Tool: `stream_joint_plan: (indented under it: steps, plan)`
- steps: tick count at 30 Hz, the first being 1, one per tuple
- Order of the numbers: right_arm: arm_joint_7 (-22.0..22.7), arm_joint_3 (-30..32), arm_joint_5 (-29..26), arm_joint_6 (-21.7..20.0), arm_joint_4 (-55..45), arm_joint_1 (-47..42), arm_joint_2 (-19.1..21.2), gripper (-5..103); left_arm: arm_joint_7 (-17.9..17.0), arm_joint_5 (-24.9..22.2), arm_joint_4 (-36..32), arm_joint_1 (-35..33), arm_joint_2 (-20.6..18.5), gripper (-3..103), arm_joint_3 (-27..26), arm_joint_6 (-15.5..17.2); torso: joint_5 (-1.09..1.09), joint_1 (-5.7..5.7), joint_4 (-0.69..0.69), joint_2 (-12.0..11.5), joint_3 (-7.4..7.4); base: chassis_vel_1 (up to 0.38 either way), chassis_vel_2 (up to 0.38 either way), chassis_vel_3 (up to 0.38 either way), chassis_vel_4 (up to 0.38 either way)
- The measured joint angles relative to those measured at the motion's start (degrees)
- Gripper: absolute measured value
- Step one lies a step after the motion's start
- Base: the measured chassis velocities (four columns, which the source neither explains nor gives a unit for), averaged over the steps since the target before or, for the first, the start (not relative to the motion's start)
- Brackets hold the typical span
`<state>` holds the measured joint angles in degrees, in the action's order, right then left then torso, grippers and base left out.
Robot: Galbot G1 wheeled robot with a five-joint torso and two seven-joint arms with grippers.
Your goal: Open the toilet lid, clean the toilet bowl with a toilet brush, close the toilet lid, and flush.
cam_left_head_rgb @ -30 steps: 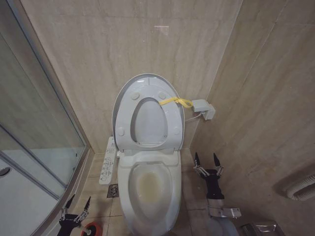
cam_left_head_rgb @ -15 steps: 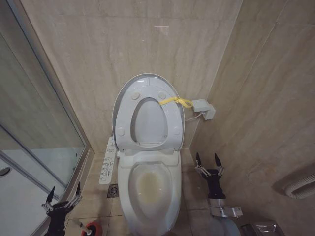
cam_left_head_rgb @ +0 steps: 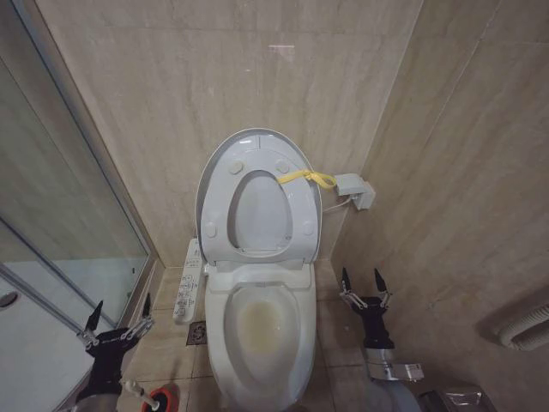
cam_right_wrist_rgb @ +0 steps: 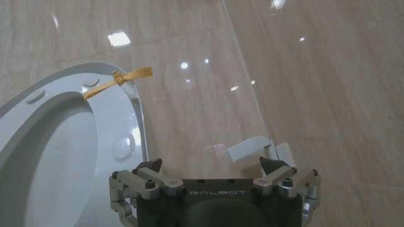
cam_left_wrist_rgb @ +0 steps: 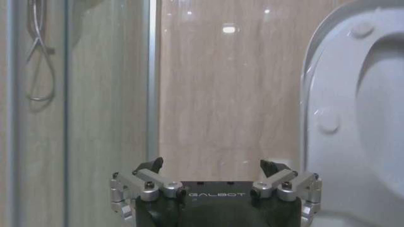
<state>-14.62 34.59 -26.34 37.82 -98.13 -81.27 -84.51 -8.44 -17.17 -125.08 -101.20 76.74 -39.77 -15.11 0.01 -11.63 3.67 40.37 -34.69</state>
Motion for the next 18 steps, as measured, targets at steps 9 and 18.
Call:
stream_joint_plan:
  steps: [9,18]
  plan:
    - [0.91,-0.60,1.25,-0.01,-0.54,-0.67,-0.03,100,0.62,2.30,-2.41,-0.07,3.93,100,3.06,-0.02,0.00,0.00,0.00,0.00,0.00,0.000,0.000,0.000,0.000]
    - [1.94,-0.90,0.83,-0.33,0.30,0.71,1.52,100,1.61,5.11,-3.57,-0.54,6.82,100,5.03,-1.93,0.00,0.00,0.00,0.00,0.00,0.000,0.000,0.000,0.000]
